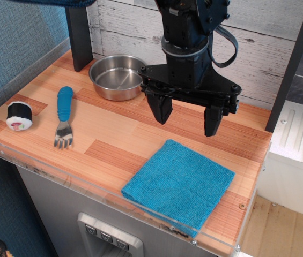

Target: Put silver pan on top of blue cloth

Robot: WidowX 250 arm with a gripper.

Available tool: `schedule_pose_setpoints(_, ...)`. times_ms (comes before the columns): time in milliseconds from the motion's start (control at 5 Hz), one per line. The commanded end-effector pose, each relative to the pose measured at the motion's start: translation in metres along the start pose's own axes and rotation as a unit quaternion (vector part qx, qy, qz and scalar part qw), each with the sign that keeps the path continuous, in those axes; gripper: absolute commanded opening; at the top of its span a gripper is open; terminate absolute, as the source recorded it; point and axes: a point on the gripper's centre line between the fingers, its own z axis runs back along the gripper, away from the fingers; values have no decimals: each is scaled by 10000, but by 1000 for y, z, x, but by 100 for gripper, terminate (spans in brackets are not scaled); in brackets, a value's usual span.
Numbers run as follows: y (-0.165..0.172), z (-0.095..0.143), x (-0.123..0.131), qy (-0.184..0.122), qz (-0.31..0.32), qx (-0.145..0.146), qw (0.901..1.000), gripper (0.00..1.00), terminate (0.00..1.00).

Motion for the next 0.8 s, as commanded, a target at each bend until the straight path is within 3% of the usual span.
schedule_pose_setpoints(0,0,0,0,0,0,0,10000,100,0)
schedule_pose_setpoints(600,66,-2,46,112,-361,583,9976,100,0)
